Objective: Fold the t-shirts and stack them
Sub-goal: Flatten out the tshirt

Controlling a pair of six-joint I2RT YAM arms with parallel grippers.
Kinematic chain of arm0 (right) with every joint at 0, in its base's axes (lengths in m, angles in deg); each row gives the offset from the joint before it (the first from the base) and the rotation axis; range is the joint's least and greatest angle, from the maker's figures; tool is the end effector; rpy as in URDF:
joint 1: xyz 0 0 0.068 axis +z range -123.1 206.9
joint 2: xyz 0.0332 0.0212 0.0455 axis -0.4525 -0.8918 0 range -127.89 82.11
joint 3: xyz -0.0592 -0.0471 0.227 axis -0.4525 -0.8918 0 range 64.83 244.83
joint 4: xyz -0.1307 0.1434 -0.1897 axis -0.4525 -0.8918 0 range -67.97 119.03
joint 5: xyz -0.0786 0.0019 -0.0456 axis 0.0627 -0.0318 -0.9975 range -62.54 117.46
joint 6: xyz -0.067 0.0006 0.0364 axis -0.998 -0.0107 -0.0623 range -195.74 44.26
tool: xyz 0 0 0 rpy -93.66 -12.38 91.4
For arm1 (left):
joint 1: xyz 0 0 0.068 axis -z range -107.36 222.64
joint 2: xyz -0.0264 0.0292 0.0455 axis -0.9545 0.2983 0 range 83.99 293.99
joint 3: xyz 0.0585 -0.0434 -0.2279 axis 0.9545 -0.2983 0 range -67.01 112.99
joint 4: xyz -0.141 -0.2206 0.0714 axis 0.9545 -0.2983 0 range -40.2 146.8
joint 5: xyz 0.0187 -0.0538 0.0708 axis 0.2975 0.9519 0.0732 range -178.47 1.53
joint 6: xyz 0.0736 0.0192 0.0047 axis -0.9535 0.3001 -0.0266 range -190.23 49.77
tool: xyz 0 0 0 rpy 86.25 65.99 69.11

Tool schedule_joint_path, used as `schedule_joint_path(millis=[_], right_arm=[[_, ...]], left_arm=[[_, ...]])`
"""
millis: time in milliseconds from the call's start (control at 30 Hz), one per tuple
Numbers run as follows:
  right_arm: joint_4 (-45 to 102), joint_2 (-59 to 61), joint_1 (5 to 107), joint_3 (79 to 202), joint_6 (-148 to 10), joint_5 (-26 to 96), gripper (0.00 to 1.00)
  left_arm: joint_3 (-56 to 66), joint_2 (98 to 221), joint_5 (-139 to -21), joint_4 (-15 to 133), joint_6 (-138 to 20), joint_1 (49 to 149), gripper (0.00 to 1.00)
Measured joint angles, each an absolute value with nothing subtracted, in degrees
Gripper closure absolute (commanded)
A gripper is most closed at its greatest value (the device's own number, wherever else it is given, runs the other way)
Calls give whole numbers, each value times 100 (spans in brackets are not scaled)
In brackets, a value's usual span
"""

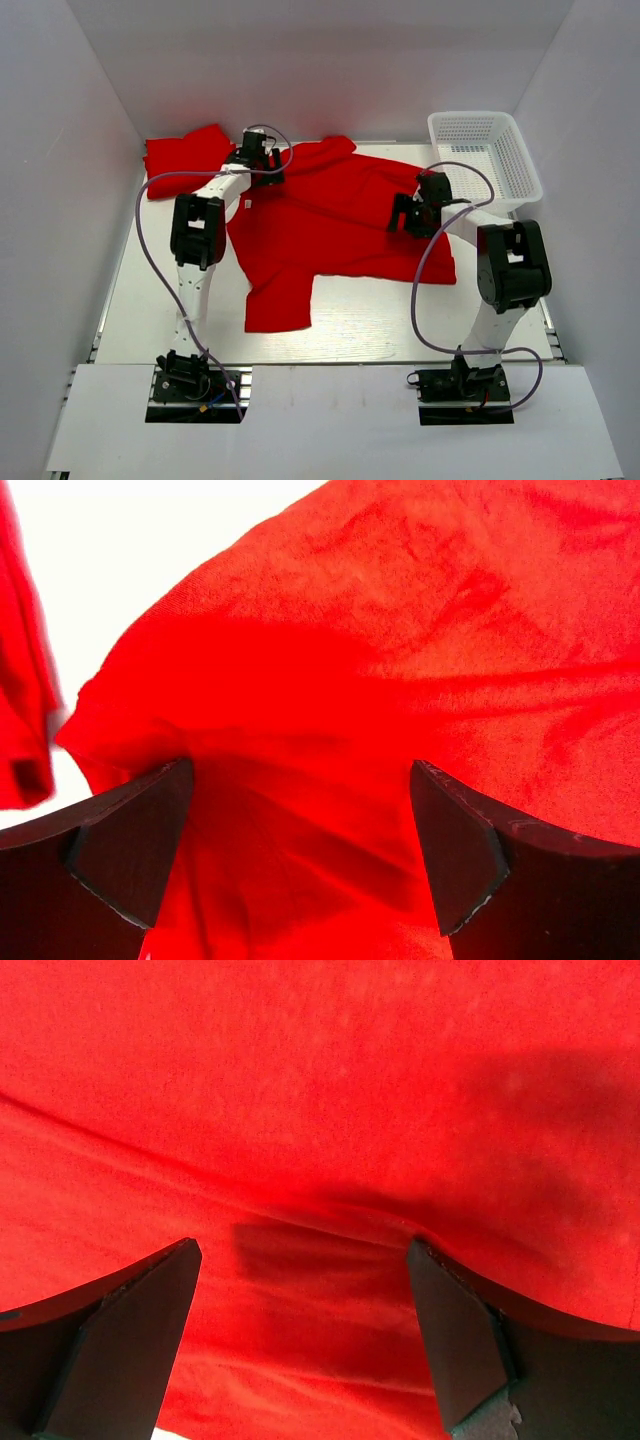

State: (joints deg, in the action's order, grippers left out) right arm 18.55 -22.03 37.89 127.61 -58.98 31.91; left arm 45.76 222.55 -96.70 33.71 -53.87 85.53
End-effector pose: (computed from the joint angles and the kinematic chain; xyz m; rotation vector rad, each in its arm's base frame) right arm 0.3848 0.0798 0.1031 0.0921 2.4950 0.3012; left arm 0.5271 -0.1111 0.1042 -0.1384 2.4092 -0.0604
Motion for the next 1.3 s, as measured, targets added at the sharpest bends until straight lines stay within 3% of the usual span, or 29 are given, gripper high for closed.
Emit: schedule_joint_path(millis=[267, 500, 833, 1033, 1300], right_arm=[[1715, -3027, 3644, 13867, -5933, 3256, 10], [1634, -3042, 3614, 13926, -6220, 3490, 10], [1479, -1372, 3618, 13281, -6633, 3457, 10], [1698, -155, 3609, 12359, -6368, 3140, 10], [1770, 438, 3546, 11268, -5498, 2546, 10]], left_arm=[[4823, 22469, -9178, 3635, -5551, 8343, 0], [4886, 22532, -8411, 3904, -5755, 8242, 0], [4467, 21888, -8035, 3532, -5960, 8216, 0], [3455, 20087, -8147, 3187, -5833, 8256, 0], [-521, 16871, -7998, 3393, -4730, 8417, 0]])
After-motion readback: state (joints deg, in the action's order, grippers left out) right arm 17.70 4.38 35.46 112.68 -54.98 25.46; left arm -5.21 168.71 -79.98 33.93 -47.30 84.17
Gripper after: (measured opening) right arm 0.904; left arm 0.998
